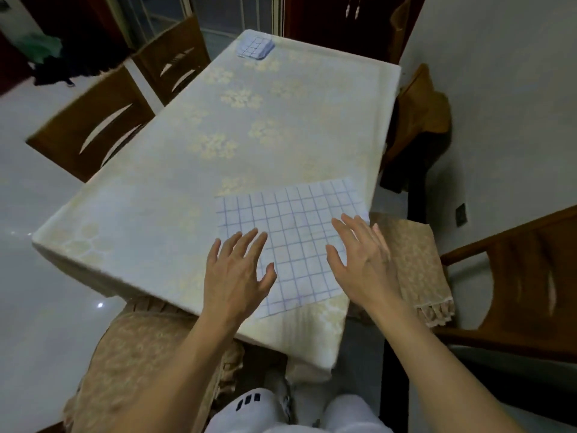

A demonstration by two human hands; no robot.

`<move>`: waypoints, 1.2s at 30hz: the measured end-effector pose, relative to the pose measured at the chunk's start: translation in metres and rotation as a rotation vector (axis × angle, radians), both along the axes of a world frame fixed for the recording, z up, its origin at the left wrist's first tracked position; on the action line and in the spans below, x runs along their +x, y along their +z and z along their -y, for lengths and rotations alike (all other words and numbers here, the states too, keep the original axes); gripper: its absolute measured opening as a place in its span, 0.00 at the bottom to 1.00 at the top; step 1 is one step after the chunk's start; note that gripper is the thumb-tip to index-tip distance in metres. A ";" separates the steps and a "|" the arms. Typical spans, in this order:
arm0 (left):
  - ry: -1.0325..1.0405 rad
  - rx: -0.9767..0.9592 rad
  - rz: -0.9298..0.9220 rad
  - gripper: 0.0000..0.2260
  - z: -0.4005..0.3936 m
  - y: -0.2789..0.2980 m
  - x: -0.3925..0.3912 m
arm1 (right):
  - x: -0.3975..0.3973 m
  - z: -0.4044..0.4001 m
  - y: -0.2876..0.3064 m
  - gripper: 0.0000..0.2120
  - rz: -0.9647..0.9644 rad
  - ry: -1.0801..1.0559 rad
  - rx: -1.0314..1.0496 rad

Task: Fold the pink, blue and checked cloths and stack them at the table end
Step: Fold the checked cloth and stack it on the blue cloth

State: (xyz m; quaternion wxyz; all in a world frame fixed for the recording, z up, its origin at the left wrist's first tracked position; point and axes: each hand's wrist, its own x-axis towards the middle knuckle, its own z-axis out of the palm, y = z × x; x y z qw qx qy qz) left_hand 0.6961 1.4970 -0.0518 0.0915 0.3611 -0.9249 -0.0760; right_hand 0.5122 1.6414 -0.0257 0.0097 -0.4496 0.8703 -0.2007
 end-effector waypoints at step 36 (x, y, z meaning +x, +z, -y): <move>0.010 -0.073 0.355 0.22 0.182 -0.079 -0.133 | -0.231 0.191 -0.099 0.23 -0.149 0.462 0.325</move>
